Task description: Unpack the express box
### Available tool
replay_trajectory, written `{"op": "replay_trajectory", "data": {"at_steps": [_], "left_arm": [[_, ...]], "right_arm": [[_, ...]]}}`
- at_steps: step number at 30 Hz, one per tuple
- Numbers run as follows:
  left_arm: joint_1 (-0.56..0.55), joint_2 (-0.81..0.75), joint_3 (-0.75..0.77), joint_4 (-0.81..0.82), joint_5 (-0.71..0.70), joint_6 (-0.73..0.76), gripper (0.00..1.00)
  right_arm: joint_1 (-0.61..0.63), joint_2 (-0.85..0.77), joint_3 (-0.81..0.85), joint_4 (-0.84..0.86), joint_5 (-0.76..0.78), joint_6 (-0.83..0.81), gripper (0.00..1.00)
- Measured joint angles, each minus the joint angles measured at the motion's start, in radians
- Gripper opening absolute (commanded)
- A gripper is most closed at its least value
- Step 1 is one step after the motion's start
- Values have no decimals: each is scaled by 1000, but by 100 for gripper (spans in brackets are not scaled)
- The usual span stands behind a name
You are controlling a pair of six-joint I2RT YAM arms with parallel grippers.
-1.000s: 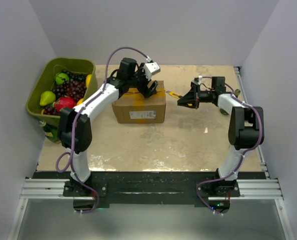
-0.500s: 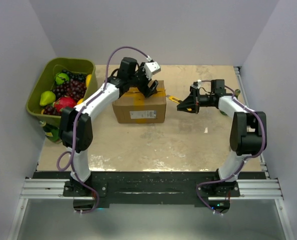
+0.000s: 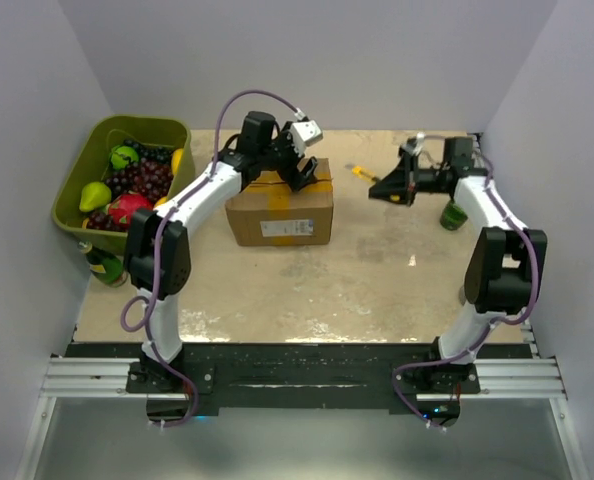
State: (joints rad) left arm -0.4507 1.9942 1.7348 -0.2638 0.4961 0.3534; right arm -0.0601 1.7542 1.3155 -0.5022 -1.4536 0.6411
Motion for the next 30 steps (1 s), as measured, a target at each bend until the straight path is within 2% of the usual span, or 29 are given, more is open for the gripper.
{"op": "replay_trajectory", "data": {"at_steps": [3, 5, 7, 8, 10, 11, 14, 18, 24, 30], "left_arm": [[3, -21, -31, 22, 25, -12, 87], [3, -39, -45, 25, 36, -24, 88], [3, -57, -49, 16, 42, -29, 90], [5, -70, -51, 8, 43, -29, 90], [7, -104, -53, -7, 51, -27, 90], [9, -124, -51, -16, 57, -23, 90], [12, -171, -5, -69, 91, 7, 90], [12, -203, 118, -117, 144, 50, 90], [5, -200, 182, -172, 228, 88, 89], [-13, -88, 246, -284, 315, 111, 85]], "right_arm": [[-41, 37, 202, 38, 0, -9, 0], [-59, 63, 333, 13, 30, -103, 0], [-60, 124, 508, -128, 111, -312, 0], [-50, 176, 636, -235, 189, -470, 0], [-22, 251, 792, -394, 307, -777, 0], [-6, 268, 819, -444, 351, -884, 0], [64, 290, 822, -601, 501, -1215, 0], [155, 295, 816, -718, 637, -1497, 0], [264, 265, 803, -797, 727, -1696, 0], [322, 193, 770, -815, 763, -1739, 0]]}}
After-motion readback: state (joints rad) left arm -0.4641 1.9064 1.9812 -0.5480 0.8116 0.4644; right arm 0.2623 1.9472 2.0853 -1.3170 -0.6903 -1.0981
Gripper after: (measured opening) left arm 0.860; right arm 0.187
